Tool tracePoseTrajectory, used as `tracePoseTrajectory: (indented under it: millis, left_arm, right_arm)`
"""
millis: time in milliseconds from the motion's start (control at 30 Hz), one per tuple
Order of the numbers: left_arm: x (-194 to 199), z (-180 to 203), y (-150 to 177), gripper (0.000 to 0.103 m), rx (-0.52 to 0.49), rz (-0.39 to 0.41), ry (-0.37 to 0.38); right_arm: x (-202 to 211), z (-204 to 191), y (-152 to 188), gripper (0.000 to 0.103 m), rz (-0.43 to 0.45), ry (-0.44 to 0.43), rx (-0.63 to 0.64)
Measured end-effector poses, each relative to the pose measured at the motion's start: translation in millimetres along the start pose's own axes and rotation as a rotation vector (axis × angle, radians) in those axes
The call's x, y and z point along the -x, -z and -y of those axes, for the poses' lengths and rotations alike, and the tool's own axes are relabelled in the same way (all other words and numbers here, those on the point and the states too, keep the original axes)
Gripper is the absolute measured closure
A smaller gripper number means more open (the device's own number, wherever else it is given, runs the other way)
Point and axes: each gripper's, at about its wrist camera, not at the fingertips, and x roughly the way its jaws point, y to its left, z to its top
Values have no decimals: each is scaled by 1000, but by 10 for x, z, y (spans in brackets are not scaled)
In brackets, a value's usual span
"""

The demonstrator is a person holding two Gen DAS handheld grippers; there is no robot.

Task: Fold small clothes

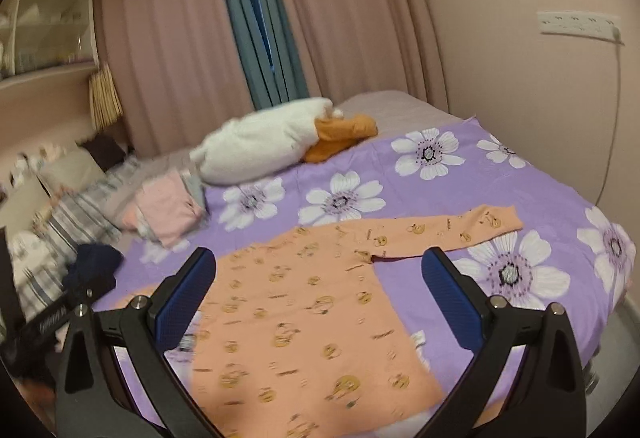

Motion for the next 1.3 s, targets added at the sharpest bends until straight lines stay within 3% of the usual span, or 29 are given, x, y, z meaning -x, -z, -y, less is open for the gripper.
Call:
tracePoseTrajectory:
  millis: [67, 167, 200, 267, 367, 467, 533, 600, 667, 800, 900, 1033, 1133, 1200, 1267, 1300]
  left_arm:
    - [-420, -269, -45, 14, 69, -62, 39]
    - [-1107, -765, -85, 24, 254, -191, 128]
    - [-1343, -889, -43, 25, 279, -280, 131]
    - [-1666, -972, 126, 38, 246, -465, 81]
    - [-1823, -1011, 350, 41, 248, -539, 88]
    - [-1818, -967, 449, 46, 243, -515, 108]
    - [-1878, -1022, 447, 65, 325, -538, 233]
    - [-2009, -1057, 547, 69, 410, -580, 327]
    - [-2048, -1075, 624, 83, 414, -560, 300]
    - [-2080, -1261, 668, 93, 503, -548, 325]
    - [-2113, -1299, 670, 94, 492, -542, 340]
    - [-2092, -1178, 625, 94, 389, -516, 274]
    - [-2082, -1137, 623, 94, 332, -496, 246]
    - [-2092, -1099, 629, 94, 302, -473, 223]
    - [-2071, -1078, 635, 94, 278, -460, 207]
    - [-2070, -1063, 637, 94, 264, -454, 200]
  right_arm:
    - [-220, 52, 27, 0, -5, 78, 16]
    - [-475, 156, 122, 0, -36, 194, 43]
    - [-543, 209, 148, 1, -56, 212, 41]
    - [-655, 360, 193, 1, -93, 227, 7]
    - [-755, 595, 284, 1, -124, 246, -113]
    - [-838, 719, 381, 1, -163, 254, -179]
    - [-886, 738, 413, 3, -181, 278, -165]
    - [-905, 734, 419, 3, -162, 337, -125]
    - [-912, 785, 392, 3, -137, 396, -92]
    - [-953, 1108, 200, 3, -102, 454, -101]
    - [-1056, 1592, -27, 3, -107, 415, -196]
    - [-1405, 2518, -248, 6, -177, 307, -466]
    - [-1759, 3075, -206, 25, -260, 232, -621]
    - [-1969, 3339, -127, 46, -308, 235, -700]
    - [-2133, 3542, -42, 56, -327, 256, -785]
    - [-2216, 3617, -8, 56, -334, 248, -817]
